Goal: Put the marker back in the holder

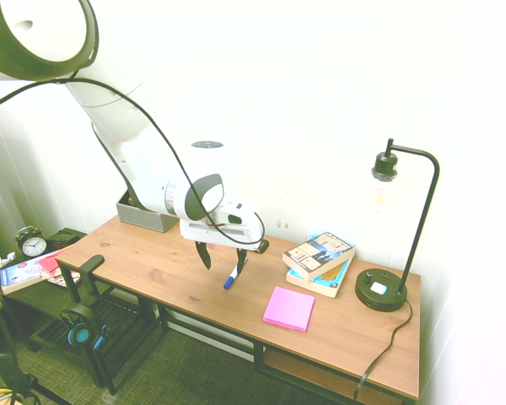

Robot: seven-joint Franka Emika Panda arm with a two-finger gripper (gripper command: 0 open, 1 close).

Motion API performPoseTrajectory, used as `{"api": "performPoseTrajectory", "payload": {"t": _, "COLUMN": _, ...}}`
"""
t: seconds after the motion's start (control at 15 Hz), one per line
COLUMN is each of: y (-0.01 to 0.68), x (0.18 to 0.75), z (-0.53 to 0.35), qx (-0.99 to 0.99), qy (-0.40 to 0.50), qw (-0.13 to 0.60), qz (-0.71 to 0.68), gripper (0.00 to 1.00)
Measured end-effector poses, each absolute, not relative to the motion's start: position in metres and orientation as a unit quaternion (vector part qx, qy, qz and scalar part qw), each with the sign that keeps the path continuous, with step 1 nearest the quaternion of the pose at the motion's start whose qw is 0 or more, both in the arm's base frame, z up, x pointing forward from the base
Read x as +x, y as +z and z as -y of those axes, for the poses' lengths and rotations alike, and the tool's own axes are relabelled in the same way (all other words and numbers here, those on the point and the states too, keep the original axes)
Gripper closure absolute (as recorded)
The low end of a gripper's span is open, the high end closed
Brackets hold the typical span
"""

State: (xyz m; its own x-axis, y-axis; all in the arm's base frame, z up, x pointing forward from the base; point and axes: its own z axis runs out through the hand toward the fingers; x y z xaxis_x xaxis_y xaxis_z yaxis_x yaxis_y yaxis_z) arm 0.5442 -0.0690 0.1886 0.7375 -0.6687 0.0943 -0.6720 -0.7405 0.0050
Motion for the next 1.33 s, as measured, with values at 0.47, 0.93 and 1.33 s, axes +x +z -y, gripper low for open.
{"api": "performPoseTrajectory", "payload": {"t": 0.47, "y": 0.162, "x": 0.562, "z": 0.078, "qx": 0.923, "qy": 0.038, "qw": 0.013, "qz": 0.383, "gripper": 1.00}}
{"api": "performPoseTrajectory", "payload": {"t": 0.93, "y": 0.164, "x": 0.564, "z": 0.082, "qx": 0.920, "qy": 0.040, "qw": 0.007, "qz": 0.389, "gripper": 1.00}}
{"api": "performPoseTrajectory", "payload": {"t": 1.33, "y": 0.163, "x": 0.562, "z": 0.083, "qx": 0.920, "qy": 0.045, "qw": 0.009, "qz": 0.388, "gripper": 1.00}}
